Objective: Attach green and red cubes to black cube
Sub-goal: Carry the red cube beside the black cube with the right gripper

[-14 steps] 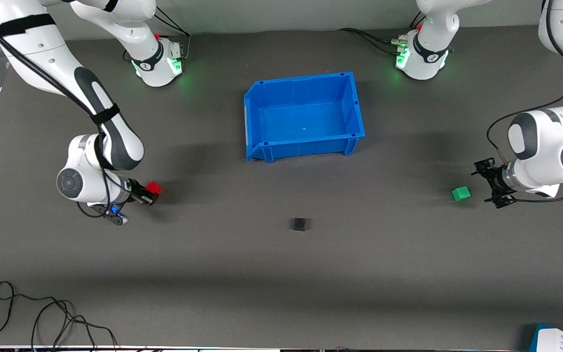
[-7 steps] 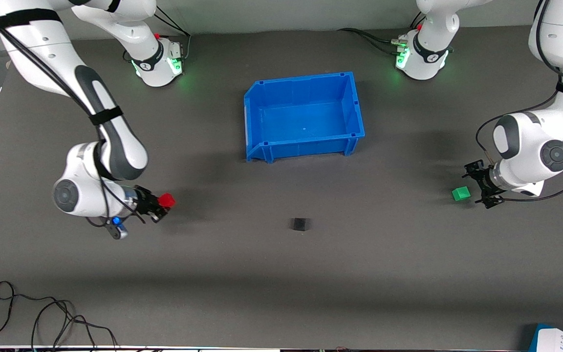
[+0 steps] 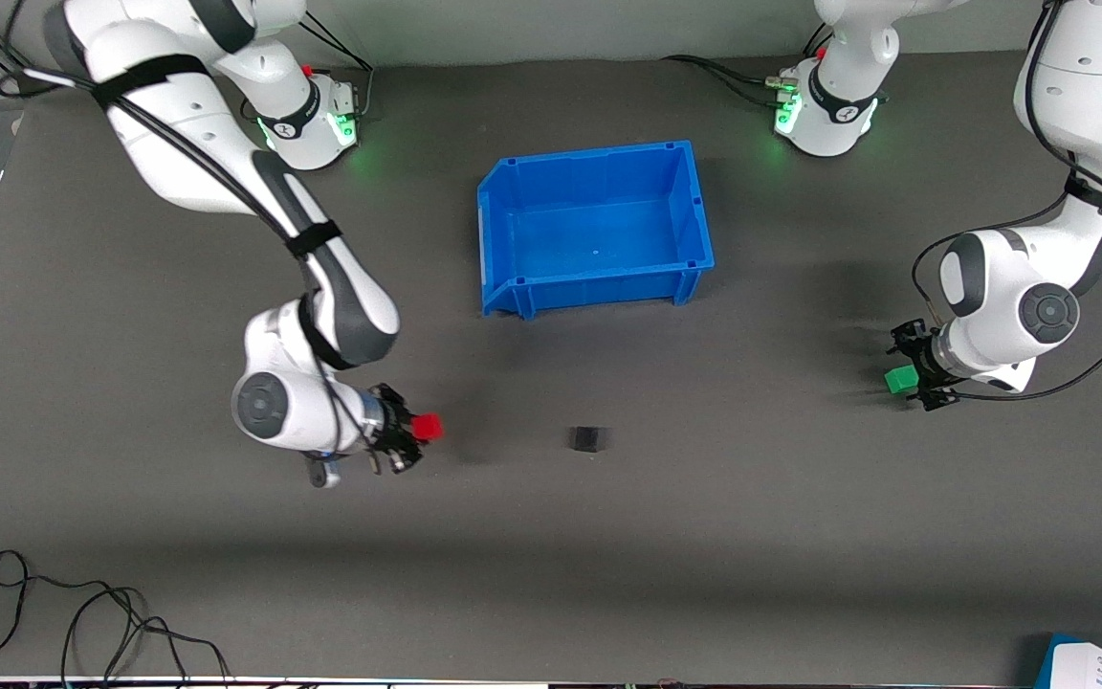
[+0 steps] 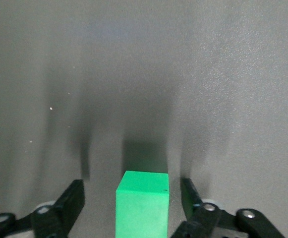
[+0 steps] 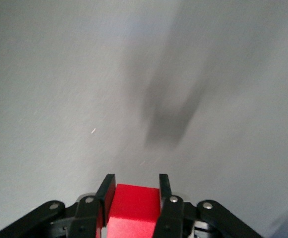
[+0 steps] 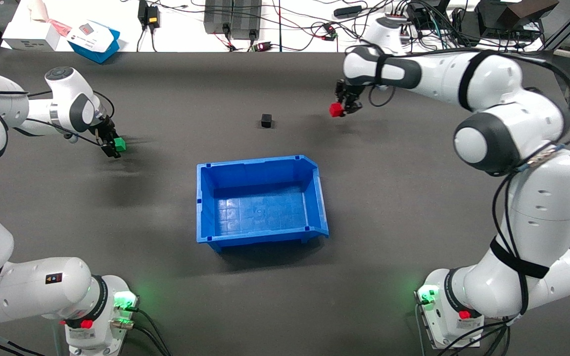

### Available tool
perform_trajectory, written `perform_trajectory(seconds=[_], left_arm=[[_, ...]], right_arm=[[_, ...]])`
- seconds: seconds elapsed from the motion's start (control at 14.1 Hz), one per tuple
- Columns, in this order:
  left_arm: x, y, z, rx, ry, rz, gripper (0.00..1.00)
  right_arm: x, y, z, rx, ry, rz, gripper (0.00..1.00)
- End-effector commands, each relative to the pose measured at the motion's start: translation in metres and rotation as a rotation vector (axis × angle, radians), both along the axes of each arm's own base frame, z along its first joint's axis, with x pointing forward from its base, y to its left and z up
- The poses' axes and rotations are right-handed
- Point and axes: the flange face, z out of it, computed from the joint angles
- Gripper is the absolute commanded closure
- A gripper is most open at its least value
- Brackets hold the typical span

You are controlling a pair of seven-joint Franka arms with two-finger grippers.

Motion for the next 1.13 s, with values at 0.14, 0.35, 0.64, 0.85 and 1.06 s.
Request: perform_trajectory(seconds=[0.14,0.35,0.64,0.85,1.06], left_arm=[[-0.003,0.002,0.001,0.026,-0.006,-0.007,0.29],[-0.004,0.003,0.0,0.028,-0.004,-0.008,0.29],[-0.004,0.004,-0.001,0.027,-0.002,-0.006,1.0],[-0.002,0.004,0.005,0.029,-0.011,-0.006,1.0],[0.005,0.006,0.021,0.035,-0.028,-0.008,1.0]], right_arm=[[0.015,0.078,-0.001,0.055,-0.005,-0.147,0.83],[0.013,0.119,-0.017,0.084,-0.015,-0.255,0.83],[0.001,0.143,-0.039,0.091,-0.009,-0.35,0.83],[0.0,0.155,-0.052,0.137,-0.079,-0.384,0.83],[-0.01,0.171,-0.061,0.13,-0.088,-0.356,0.83]])
